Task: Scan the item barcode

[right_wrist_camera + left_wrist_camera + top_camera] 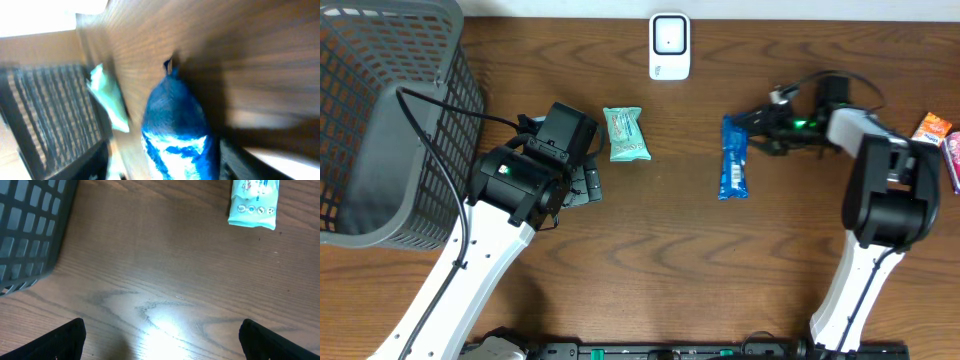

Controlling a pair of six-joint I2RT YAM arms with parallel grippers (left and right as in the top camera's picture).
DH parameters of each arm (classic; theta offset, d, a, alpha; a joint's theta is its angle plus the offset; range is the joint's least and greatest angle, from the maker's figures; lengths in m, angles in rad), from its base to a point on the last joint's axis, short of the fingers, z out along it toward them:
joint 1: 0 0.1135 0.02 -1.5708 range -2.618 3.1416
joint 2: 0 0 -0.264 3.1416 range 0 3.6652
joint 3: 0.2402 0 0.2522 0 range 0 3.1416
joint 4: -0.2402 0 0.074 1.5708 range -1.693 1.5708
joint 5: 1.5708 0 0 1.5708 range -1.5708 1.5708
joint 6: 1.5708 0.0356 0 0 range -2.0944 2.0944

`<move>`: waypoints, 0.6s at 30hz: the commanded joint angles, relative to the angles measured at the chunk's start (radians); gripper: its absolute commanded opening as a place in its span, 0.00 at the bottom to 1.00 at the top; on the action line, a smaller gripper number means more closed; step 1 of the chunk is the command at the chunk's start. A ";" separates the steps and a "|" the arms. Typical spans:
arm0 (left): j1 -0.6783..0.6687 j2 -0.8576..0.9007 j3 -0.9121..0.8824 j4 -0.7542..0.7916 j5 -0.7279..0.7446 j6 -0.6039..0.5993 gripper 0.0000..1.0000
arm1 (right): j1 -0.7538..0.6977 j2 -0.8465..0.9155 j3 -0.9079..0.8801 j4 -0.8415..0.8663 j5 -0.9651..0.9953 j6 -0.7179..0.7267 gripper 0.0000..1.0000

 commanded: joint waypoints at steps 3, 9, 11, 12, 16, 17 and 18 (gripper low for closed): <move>0.003 0.006 -0.002 -0.003 -0.002 -0.002 0.98 | -0.046 -0.002 0.146 -0.189 0.099 -0.096 0.72; 0.003 0.006 -0.002 -0.003 -0.002 -0.002 0.98 | -0.002 -0.002 0.335 -0.528 0.273 -0.242 0.60; 0.003 0.006 -0.002 -0.003 -0.002 -0.002 0.98 | 0.031 -0.002 0.368 -0.609 0.291 -0.292 0.38; 0.003 0.006 -0.002 -0.003 -0.002 -0.002 0.98 | 0.053 -0.002 0.381 -0.648 0.317 -0.300 0.25; 0.003 0.006 -0.002 -0.003 -0.002 -0.002 0.98 | 0.141 -0.002 0.389 -0.710 0.493 -0.298 0.01; 0.003 0.006 -0.002 -0.003 -0.002 -0.002 0.98 | 0.164 -0.002 0.387 -0.719 0.548 -0.287 0.01; 0.003 0.006 -0.002 -0.003 -0.002 -0.002 0.98 | 0.188 -0.002 0.383 -0.724 0.606 -0.266 0.01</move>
